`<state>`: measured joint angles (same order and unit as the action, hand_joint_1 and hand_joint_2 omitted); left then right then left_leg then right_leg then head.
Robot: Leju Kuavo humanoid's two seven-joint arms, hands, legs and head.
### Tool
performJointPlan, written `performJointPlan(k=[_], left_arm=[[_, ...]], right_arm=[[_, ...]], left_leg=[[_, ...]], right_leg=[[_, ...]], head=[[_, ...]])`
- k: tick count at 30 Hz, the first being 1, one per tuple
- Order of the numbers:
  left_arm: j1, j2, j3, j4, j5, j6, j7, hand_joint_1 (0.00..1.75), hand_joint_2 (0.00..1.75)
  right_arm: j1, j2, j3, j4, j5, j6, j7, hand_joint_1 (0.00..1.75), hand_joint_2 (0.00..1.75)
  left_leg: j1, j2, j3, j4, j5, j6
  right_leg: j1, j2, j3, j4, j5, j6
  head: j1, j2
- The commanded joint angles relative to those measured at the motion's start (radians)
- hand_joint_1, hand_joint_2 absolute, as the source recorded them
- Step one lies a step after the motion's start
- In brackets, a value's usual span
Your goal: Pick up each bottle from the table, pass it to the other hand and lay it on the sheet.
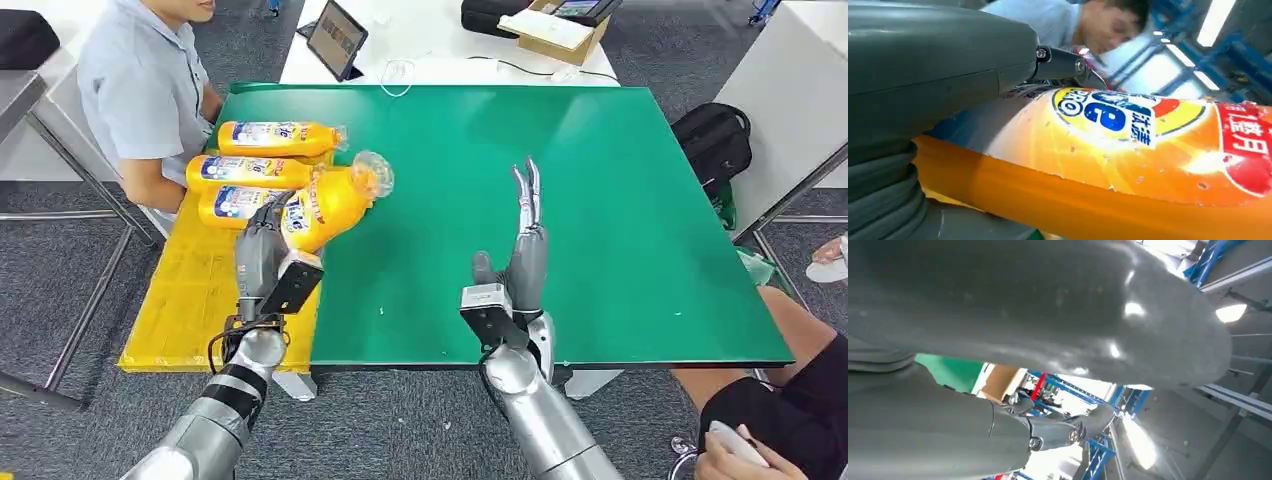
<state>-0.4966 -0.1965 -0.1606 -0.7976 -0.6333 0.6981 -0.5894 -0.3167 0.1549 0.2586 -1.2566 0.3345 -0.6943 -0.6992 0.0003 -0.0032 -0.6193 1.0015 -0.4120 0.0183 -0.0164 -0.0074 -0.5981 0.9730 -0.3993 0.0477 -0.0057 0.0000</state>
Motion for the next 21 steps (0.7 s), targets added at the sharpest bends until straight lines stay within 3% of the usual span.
performJointPlan(k=[1, 5, 14, 20, 21], left_arm=[[-0.155, 0.06, 0.14, 0.28, -0.296, 0.0, 0.132, 1.75, 1.75], [-0.195, 0.098, 0.099, 0.399, -0.428, 0.0, 0.243, 1.75, 1.75], [-0.157, 0.128, 0.011, 0.415, -0.579, 0.0, 0.339, 1.75, 1.75], [-0.133, 0.107, 0.035, 0.448, -0.524, -0.033, 0.243, 1.75, 1.75], [-0.126, 0.1, 0.045, 0.449, -0.498, -0.06, 0.214, 1.55, 1.75]], right_arm=[[-0.024, -0.017, 0.027, 0.045, -0.082, -0.004, 0.001, 0.0, 0.0], [-0.027, -0.029, 0.053, 0.06, -0.11, -0.003, 0.001, 0.0, 0.0], [-0.036, -0.032, 0.078, 0.096, -0.136, 0.018, 0.001, 0.0, 0.0], [-0.039, -0.031, 0.1, 0.113, -0.144, 0.028, 0.001, 0.0, 0.0], [-0.039, -0.033, 0.1, 0.114, -0.149, 0.027, 0.001, 0.0, 0.0]], left_leg=[[0.001, 0.001, 0.004, 0.001, -0.002, -0.002], [0.001, 0.002, 0.005, 0.0, -0.002, -0.001], [0.001, 0.002, 0.005, -0.001, -0.002, -0.001], [0.001, 0.002, 0.005, -0.001, -0.002, -0.001], [0.001, 0.001, 0.004, -0.001, -0.001, -0.001]], right_leg=[[0.001, 0.001, 0.004, 0.0, -0.002, -0.002], [0.001, 0.002, 0.004, 0.0, -0.001, -0.002], [0.001, 0.003, 0.005, -0.001, -0.001, -0.002], [0.001, 0.002, 0.004, 0.0, -0.001, -0.002], [0.001, 0.002, 0.004, -0.001, -0.001, -0.002]], head=[[0.0, 0.0], [0.0, 0.0], [0.0, 0.0], [0.0, 0.0], [0.0, 0.0]])
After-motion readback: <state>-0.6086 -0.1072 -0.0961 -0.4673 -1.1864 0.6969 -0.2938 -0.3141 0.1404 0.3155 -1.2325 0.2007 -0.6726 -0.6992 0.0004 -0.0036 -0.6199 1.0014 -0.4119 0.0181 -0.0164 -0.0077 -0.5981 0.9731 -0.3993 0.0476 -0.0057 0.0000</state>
